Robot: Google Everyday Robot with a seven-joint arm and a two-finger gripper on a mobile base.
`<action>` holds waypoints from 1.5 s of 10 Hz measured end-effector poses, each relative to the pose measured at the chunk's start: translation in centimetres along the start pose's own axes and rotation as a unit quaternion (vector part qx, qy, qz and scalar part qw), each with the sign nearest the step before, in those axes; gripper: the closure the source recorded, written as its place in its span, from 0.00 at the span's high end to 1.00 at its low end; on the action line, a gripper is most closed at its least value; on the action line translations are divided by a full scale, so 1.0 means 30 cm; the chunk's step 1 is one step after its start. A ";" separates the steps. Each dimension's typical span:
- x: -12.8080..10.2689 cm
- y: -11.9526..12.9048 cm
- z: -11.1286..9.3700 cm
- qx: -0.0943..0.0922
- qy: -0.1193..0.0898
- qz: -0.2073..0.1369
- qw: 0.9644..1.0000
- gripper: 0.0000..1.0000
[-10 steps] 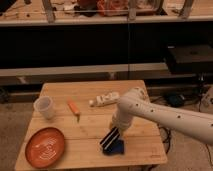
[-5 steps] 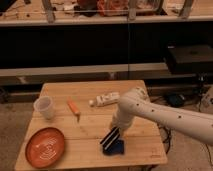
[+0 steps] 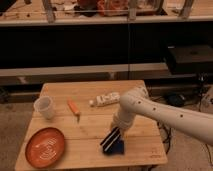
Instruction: Place the eraser on the white sponge
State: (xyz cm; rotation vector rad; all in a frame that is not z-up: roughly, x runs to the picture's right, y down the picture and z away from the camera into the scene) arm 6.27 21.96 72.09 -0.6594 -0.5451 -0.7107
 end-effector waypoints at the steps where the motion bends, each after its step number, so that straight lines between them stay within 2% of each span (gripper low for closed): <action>1: -0.035 0.027 -0.008 -0.010 -0.010 0.005 1.000 0.20; 3: -0.071 0.058 -0.005 -0.029 -0.033 0.010 0.999 0.23; 4: -0.082 0.061 0.016 -0.036 -0.047 0.007 0.998 0.32; 7: -0.081 0.048 0.065 -0.016 -0.080 0.010 0.997 0.63; 9: -0.077 0.033 0.077 0.001 -0.087 0.011 0.996 0.79; 11: -0.073 0.028 0.091 0.008 -0.090 0.012 0.996 0.80; 15: -0.065 0.027 0.112 0.005 -0.087 0.019 0.996 0.80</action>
